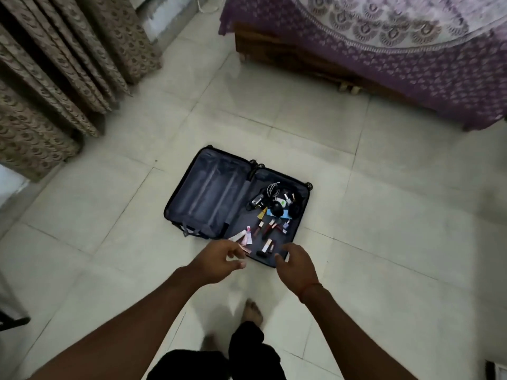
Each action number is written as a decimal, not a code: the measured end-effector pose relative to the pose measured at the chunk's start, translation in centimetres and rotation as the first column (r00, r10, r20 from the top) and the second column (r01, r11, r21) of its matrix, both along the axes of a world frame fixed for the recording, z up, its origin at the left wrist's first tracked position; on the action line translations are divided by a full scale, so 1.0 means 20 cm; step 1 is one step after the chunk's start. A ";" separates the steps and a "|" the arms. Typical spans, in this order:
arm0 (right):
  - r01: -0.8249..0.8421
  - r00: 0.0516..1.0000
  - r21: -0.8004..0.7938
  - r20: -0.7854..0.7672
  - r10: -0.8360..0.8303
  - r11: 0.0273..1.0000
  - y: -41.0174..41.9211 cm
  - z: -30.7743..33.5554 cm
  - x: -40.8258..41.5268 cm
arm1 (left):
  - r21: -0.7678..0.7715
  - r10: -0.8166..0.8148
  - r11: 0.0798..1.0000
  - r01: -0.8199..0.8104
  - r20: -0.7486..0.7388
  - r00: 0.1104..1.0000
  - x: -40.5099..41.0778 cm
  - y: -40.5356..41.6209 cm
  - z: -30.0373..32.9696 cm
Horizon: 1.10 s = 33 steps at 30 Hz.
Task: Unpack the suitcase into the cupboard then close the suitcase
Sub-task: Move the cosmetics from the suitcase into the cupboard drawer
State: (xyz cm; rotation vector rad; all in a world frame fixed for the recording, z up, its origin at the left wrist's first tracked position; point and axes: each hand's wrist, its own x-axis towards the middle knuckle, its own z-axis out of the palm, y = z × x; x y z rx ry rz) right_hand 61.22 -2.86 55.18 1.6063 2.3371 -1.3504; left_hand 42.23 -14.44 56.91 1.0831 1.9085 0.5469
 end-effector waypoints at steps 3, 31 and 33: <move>-0.031 0.998 -0.025 0.049 0.032 0.999 0.10 -0.39 -0.13 | -0.035 -0.052 0.998 0.054 0.047 0.998 -0.13 0.17 -0.36; -0.243 0.900 -0.611 0.147 0.410 0.753 1.02 -3.00 -0.46 | -0.306 0.114 0.952 0.003 0.361 0.926 -0.43 1.19 -3.16; -0.091 0.955 -0.392 0.225 0.191 0.915 0.99 -3.10 -0.50 | -0.395 0.042 0.911 0.116 0.370 0.928 -0.46 1.22 -3.16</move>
